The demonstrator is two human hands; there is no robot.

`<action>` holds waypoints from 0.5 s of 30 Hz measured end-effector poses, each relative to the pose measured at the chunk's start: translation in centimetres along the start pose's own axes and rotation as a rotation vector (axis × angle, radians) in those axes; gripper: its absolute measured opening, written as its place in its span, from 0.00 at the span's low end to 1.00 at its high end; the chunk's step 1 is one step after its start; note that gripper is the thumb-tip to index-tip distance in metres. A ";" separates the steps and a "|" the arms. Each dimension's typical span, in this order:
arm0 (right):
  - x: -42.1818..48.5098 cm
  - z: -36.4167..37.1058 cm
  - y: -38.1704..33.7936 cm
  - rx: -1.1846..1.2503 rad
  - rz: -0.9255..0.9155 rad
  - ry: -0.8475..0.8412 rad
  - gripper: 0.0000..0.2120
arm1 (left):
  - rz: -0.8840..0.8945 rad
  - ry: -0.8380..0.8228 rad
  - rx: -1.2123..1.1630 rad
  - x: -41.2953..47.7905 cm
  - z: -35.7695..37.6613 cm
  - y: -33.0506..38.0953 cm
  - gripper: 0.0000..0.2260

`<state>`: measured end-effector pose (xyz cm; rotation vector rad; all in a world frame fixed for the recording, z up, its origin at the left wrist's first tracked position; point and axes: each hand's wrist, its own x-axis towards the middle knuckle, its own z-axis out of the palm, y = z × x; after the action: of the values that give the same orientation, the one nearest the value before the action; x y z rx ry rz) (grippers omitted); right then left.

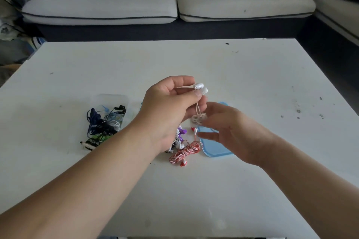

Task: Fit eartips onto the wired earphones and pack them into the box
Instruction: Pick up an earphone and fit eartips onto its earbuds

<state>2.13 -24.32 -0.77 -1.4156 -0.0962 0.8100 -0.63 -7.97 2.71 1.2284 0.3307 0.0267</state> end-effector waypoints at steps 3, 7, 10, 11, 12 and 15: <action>0.3 0.7 0.1 0.038 0.029 -0.141 0.21 | 0.044 0.015 0.013 -0.1 -0.7 0.7 0.11; 1.4 2.1 -0.1 0.124 -0.002 -0.086 0.18 | 0.145 0.074 0.213 -0.1 -3.5 1.5 0.10; 2.4 3.7 -0.3 0.152 -0.032 0.008 0.20 | 0.203 0.072 0.494 -0.3 -5.8 1.0 0.11; 2.6 4.2 -0.3 0.137 -0.038 0.018 0.19 | 0.213 0.047 0.569 -0.5 -6.4 0.8 0.11; 3.0 4.9 -0.3 0.121 -0.039 0.014 0.18 | 0.225 0.029 0.641 -0.8 -7.0 0.7 0.12; 4.1 6.9 -0.2 0.120 -0.024 -0.031 0.18 | 0.226 -0.009 0.794 -1.4 -8.9 1.3 0.14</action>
<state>1.70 -16.34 -0.81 -1.2873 -0.0867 0.8055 -4.08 0.42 1.57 2.0495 0.1920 0.0904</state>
